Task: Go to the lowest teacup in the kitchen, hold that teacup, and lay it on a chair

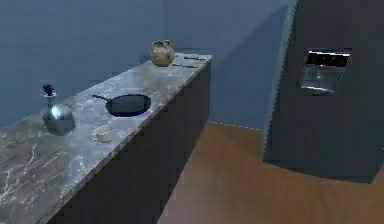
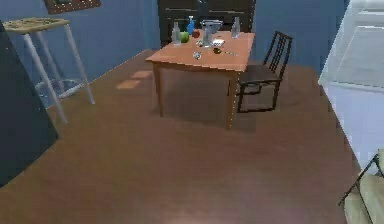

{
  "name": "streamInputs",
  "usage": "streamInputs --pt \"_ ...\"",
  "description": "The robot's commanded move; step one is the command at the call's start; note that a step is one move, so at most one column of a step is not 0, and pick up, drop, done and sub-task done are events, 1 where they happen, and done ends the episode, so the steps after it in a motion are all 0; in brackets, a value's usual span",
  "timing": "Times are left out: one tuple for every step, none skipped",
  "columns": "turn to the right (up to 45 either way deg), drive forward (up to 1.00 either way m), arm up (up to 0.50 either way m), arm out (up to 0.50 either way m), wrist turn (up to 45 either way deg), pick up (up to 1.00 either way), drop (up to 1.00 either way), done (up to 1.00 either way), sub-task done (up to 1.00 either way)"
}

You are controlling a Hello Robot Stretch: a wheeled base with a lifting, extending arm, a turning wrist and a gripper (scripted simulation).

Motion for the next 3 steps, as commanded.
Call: streamInputs --pt "45.0 0.0 0.0 0.0 0.0 0.0 0.0 0.0 0.0" --pt "45.0 0.0 0.0 0.0 0.0 0.0 0.0 0.0 0.0" --pt "15.0 0.0 0.0 0.0 0.0 0.0 0.0 0.0 0.0"
